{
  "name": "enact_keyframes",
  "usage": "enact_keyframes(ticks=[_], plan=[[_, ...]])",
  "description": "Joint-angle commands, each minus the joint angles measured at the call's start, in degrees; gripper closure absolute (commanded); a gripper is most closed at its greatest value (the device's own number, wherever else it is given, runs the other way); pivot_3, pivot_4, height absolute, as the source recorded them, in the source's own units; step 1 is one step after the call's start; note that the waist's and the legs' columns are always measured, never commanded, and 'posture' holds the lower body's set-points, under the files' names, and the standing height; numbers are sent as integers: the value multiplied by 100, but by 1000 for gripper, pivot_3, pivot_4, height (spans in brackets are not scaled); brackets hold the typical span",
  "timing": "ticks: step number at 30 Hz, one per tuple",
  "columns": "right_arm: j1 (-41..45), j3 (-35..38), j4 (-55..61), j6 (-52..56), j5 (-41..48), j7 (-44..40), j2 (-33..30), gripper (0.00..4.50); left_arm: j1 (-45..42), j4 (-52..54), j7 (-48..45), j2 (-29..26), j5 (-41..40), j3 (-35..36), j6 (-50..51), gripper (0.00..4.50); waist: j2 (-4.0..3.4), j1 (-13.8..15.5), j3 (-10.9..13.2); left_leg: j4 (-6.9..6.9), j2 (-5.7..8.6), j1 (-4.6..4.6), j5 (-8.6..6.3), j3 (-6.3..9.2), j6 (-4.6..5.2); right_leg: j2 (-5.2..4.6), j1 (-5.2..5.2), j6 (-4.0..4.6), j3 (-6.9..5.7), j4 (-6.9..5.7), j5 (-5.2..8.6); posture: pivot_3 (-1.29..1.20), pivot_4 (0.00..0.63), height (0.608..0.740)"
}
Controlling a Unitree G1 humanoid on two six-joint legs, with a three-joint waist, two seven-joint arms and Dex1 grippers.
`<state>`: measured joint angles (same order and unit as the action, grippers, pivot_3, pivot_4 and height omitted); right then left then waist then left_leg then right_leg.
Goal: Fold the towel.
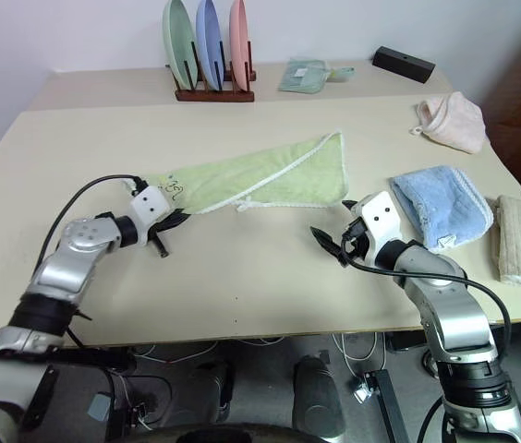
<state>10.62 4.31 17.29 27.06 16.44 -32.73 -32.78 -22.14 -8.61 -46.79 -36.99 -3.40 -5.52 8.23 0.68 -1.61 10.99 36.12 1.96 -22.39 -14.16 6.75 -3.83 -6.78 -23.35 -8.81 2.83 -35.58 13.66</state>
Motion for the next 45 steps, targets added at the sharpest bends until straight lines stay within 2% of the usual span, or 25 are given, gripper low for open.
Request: enact_keyframes(ticks=[1, 6, 9, 18, 22, 33, 39, 42, 45], plan=[[330, 49, -124, -270, -355, 116, -200, 0, 566, 819, -231, -412, -406, 591, 195, 4444, 0, -10, 0, 0, 0, 0, 0, 0, 0, 0, 0, 0, 0, 0, 0, 0, 150, 740], [842, -304, -1003, -986, -1242, 303, -422, 0, 1100, 1098, -86, -663, -810, 1403, 516, 4444, 3, -9, 2, 1, -1, 0, 0, 0, 0, 0, 1, 1, -1, 1, 1, 0, 150, 740], [1274, -690, -1610, -1618, -1905, 405, -534, 0, 1249, 1121, -157, -801, -853, 1591, 482, 4444, 3, -48, 3, 1, 0, 0, 0, -2, 0, 0, 1, 1, -1, 1, 1, 0, 150, 740], [2823, -1971, -4287, -3736, -3799, 1060, -509, 0, 1108, 1479, -46, -660, -831, 1332, 706, 4444, 3, -92, 4, -4, 0, 0, 0, -3, 0, 0, 0, 2, -1, 4, 0, 0, 150, 740], [3576, -2505, -5547, -4446, -4599, 1675, -402, 0, 1052, 1508, -25, -566, -841, 1254, 798, 4444, 4, -100, 4, -5, 0, -1, 0, -3, -1, 0, -2, 2, -1, 5, 0, 0, 150, 740], [5098, -3543, -8182, -5407, -5882, 3080, 267, 0, 1287, 1555, -58, -595, -840, 1209, 837, 4444, 3, -241, 4, -11, 0, 0, 2, -2, -3, 0, -7, 3, 1, 2, 0, 0, 150, 740], [5204, -3710, -8697, -5505, -6053, 3605, 420, 2825, 1392, 1640, 28, -568, -871, 1279, 876, 4500, 1, -245, 5, -12, 0, 0, 2, -2, -3, 0, -9, 3, 2, -1, 0, 0, 150, 740], [5205, -3650, -8702, -5517, -6001, 3785, 424, 4460, 1502, 1717, 51, -565, -886, 1293, 874, 4500, 2, -256, 5, -14, 0, 1, 2, -2, -3, 0, -10, 3, 2, -5, 0, 0, 150, 740], [5176, -3579, -8575, -5593, -5939, 3861, 332, 4460, 1523, 1751, 78, -566, -889, 1277, 859, 4500, 0, -250, 6, -11, 0, 4, 2, -1, -3, 1, -11, 4, 3, -15, 0, 0, 150, 740]])
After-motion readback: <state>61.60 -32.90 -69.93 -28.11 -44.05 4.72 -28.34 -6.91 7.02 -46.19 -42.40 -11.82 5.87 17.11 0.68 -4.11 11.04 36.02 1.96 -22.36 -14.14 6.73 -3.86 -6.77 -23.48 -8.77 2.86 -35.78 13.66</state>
